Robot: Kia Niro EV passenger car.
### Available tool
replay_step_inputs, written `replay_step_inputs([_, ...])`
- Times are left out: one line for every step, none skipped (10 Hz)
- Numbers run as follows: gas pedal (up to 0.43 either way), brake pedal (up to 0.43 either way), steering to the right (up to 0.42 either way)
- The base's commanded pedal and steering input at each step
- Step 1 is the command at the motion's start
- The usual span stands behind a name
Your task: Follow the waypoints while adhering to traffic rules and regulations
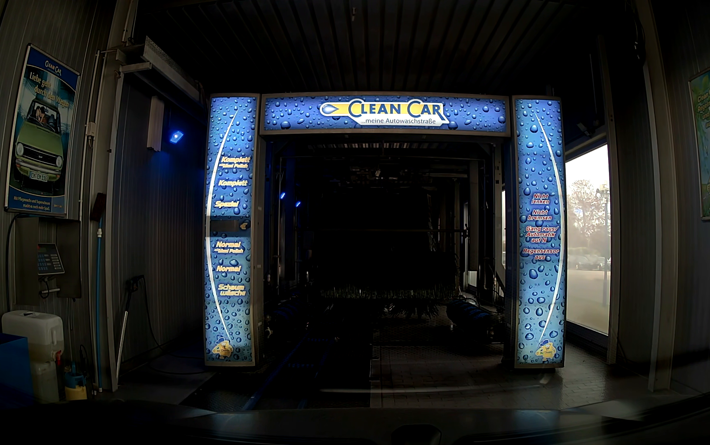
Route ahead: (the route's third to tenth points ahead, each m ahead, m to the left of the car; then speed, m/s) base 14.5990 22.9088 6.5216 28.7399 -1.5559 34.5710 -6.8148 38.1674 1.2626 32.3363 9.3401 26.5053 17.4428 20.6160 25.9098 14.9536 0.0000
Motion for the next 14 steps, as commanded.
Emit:
replay_step_inputs([0.000, 0.000, -0.014])
replay_step_inputs([0.000, 0.006, -0.014])
replay_step_inputs([0.000, 0.000, -0.015])
replay_step_inputs([0.000, 0.000, -0.015])
replay_step_inputs([0.000, 0.000, -0.014])
replay_step_inputs([0.000, 0.000, -0.014])
replay_step_inputs([0.000, 0.000, -0.014])
replay_step_inputs([0.000, 0.000, -0.014])
replay_step_inputs([0.000, 0.000, -0.014])
replay_step_inputs([0.000, 0.000, -0.014])
replay_step_inputs([0.000, 0.000, -0.015])
replay_step_inputs([0.000, 0.000, -0.014])
replay_step_inputs([0.000, 0.000, -0.014])
replay_step_inputs([0.000, 0.006, -0.015])
